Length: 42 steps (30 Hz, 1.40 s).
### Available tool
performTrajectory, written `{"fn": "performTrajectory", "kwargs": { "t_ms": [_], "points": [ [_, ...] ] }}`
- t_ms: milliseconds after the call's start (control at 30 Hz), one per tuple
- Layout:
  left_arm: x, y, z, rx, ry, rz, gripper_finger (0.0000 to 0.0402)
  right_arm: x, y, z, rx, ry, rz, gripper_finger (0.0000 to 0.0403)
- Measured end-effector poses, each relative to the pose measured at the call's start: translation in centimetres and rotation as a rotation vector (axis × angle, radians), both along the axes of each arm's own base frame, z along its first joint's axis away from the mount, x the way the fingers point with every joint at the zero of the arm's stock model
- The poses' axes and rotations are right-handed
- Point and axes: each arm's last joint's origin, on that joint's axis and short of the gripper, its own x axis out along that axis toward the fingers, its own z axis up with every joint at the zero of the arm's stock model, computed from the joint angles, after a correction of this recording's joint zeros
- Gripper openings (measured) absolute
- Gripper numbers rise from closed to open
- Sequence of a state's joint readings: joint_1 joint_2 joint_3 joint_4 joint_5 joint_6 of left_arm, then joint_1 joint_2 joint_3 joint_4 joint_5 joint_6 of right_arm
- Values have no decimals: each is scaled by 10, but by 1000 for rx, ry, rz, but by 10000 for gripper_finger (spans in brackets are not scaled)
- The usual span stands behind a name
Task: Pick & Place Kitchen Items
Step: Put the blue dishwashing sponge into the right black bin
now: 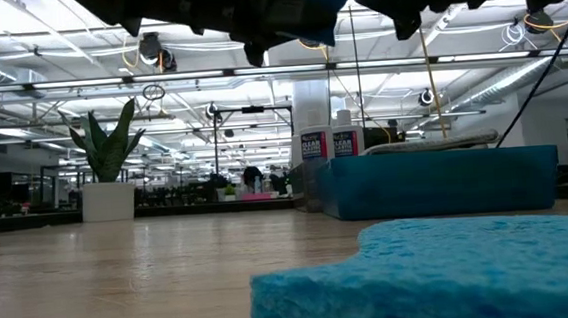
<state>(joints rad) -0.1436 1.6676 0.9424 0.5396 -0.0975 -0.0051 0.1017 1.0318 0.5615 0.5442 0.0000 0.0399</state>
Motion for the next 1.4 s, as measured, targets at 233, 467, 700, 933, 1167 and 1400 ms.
{"fn": "performTrajectory", "kwargs": {
  "t_ms": [233, 467, 700, 933, 1167, 1400],
  "points": [
    [0, 0, -1, 1, 13, 1, 31, 18, 2, -10, 1, -39, 2, 171],
    [0, 0, -2, 3, 18, 0, 13, 29, 3, -17, 5, -80, 3, 177],
    [0, 0, -2, 0, 20, 1, 32, 35, 4, -21, 8, -107, 3, 178],
    [0, 0, -2, 3, 19, 1, 9, 39, 3, -25, 11, -122, -3, 167],
    [0, 0, -2, 1, 20, 5, 42, 39, 1, -26, 11, -116, -8, 138],
    [0, 0, -2, 3, 20, 5, 15, 39, 1, -26, 9, -117, -6, 88]
  ]
}}
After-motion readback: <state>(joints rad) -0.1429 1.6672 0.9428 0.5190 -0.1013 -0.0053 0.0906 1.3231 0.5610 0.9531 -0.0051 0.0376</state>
